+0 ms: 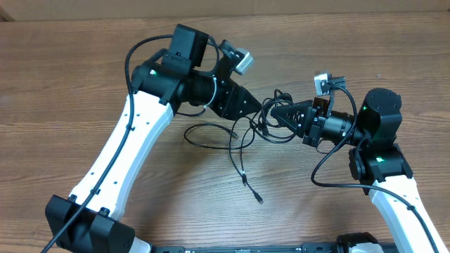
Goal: Untangle cables
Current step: 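Release the cables from both grippers onto the table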
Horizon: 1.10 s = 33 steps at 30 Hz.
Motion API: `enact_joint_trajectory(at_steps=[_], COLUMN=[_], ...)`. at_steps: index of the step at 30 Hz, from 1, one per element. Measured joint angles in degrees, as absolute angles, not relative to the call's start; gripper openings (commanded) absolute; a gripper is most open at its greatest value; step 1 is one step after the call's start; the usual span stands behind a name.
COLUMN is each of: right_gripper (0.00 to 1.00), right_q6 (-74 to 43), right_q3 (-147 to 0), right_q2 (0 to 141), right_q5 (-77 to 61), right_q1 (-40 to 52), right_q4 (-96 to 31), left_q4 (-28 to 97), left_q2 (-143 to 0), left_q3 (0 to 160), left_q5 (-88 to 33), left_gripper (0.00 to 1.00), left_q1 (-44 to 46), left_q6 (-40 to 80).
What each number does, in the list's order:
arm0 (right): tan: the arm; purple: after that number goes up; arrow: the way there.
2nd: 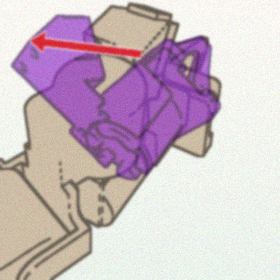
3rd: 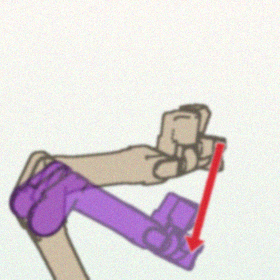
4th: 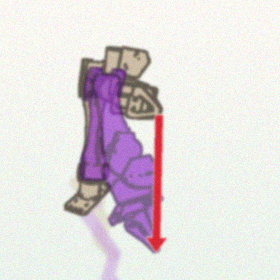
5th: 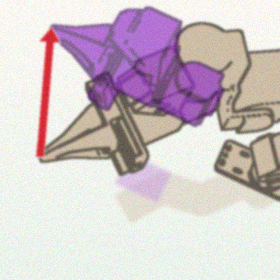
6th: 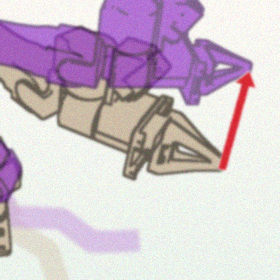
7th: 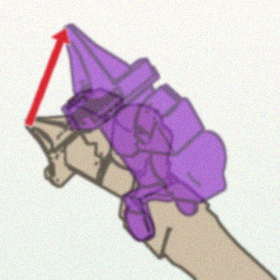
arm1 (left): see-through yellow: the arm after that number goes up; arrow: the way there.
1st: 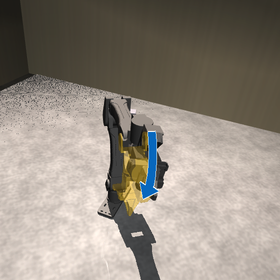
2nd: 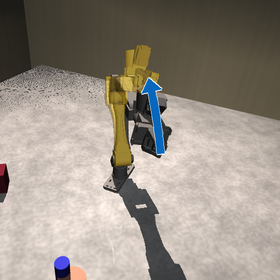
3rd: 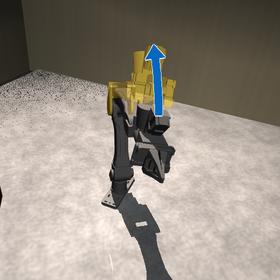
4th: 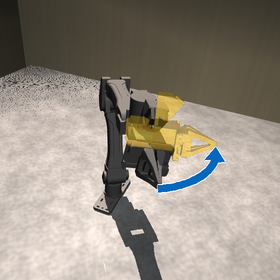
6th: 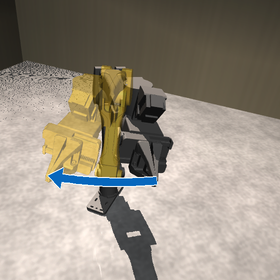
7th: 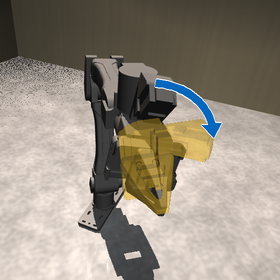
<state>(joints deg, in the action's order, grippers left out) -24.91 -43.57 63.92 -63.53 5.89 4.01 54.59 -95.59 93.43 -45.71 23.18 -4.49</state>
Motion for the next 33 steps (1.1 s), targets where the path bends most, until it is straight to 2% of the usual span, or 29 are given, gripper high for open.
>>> enact_joint_trajectory(at_steps=[7, 8, 9, 10, 11, 12, 13, 15, 16, 18, 19, 23, 25, 29, 33], right_gripper=[0.04, 0.04, 0.04, 0.04, 0.04, 0.09, 0.25, 0.55, 0.63, 0.82, 1.00, 1.00, 1.00, 1.00, 1.00], right_q6=[-26.2, -26.3, -26.4, -26.5, -26.5, -26.6, -26.7, -26.8, -27.0, -26.8, -26.7, -28.9, -29.6, -30.3, -31.5], right_q3=[-43.6, -43.6, -43.6, -43.6, -43.6, -43.6, -43.6, -43.6, -43.7, -43.8, -43.8, -43.9, -43.8, -43.8, -43.8], right_q2=[63.9, 63.9, 63.9, 63.9, 63.9, 63.9, 63.9, 63.9, 63.9, 63.9, 63.9, 63.9, 64.2, 64.4, 64.4], right_q5=[-64.3, -64.3, -64.3, -64.3, -64.3, -64.2, -64.0, -62.5, -61.1, -56.4, -52.4, -32.0, -23.9, -13.4, -7.3], right_q1=[6.0, 6.0, 6.0, 6.0, 6.0, 6.0, 6.0, 6.0, 6.0, 6.1, 6.1, 6.1, 6.1, 6.0, 6.0], right_q4=[4.1, 4.1, 4.1, 4.3, 4.3, 4.3, 4.1, 2.5, 0.2, -6.5, -12.1, -34.5, -41.0, -46.1, -48.2], left_q4=[54.5, 54.5, 54.5, 54.7, 54.7, 54.8, 55.0, 55.4, 55.7, 57.1, 58.0, 59.4, 59.4, 58.7, 58.3], left_q2=[-95.6, -95.6, -95.6, -95.6, -95.6, -95.6, -95.6, -95.6, -95.6, -95.6, -95.6, -95.6, -95.6, -95.7, -96.8], left_q3=[93.4, 93.4, 93.4, 93.4, 93.4, 93.4, 93.4, 93.4, 93.4, 93.4, 93.4, 93.4, 93.4, 93.4, 93.4], left_q5=[-47.7, -48.1, -48.3, -48.5, -48.6, -48.8, -48.9, -48.4, -47.6, -44.0, -41.0, -32.0, -29.8, -27.5, -27.4], left_gripper=[0.53, 0.51, 0.45, 0.34, 0.29, 0.29, 0.29, 0.40, 0.47, 0.52, 0.55, 0.59, 0.60, 0.62, 0.59], left_q1=[23.6, 23.6, 23.6, 23.6, 23.6, 23.6, 23.6, 23.6, 23.6, 23.6, 23.6, 23.6, 23.6, 24.1, 25.7], left_q6=[-4.5, -4.5, -4.5, -4.4, -4.5, -4.8, -4.8, -4.6, -4.6, -4.2, -3.8, -2.6, -2.0, -1.5, -1.4])
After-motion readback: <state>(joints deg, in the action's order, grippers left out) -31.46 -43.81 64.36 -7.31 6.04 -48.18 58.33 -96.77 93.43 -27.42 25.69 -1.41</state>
